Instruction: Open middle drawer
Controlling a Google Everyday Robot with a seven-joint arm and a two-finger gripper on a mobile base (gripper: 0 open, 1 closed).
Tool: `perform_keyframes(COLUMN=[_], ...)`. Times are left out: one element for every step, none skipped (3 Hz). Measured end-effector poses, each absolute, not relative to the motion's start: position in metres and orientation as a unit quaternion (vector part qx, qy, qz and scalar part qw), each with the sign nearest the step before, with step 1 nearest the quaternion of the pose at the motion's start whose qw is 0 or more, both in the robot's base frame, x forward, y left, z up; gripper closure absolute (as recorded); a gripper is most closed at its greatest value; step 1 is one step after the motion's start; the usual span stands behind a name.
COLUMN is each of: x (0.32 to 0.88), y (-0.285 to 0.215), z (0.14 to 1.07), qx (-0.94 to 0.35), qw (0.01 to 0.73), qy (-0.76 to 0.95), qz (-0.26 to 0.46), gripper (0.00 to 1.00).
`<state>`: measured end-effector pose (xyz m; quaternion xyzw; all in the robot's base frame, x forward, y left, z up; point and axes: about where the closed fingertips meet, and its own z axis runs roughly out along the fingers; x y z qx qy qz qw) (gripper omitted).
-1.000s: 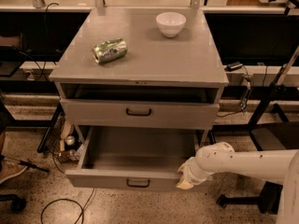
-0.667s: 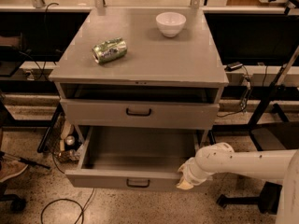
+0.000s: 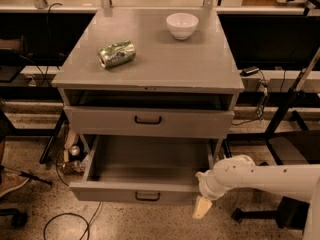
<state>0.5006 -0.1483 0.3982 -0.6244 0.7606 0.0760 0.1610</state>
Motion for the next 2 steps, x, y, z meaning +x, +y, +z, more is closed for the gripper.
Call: perform_keyframes(x=[0.489, 0.463], y=[-0.170, -0.205], z=[0.436, 0.498], qx=[-0.608, -0.582], qw=[0.203, 0.265], qy=[0.766, 0.769], qz=[0.048, -0.001], gripper=[0.00, 0.00])
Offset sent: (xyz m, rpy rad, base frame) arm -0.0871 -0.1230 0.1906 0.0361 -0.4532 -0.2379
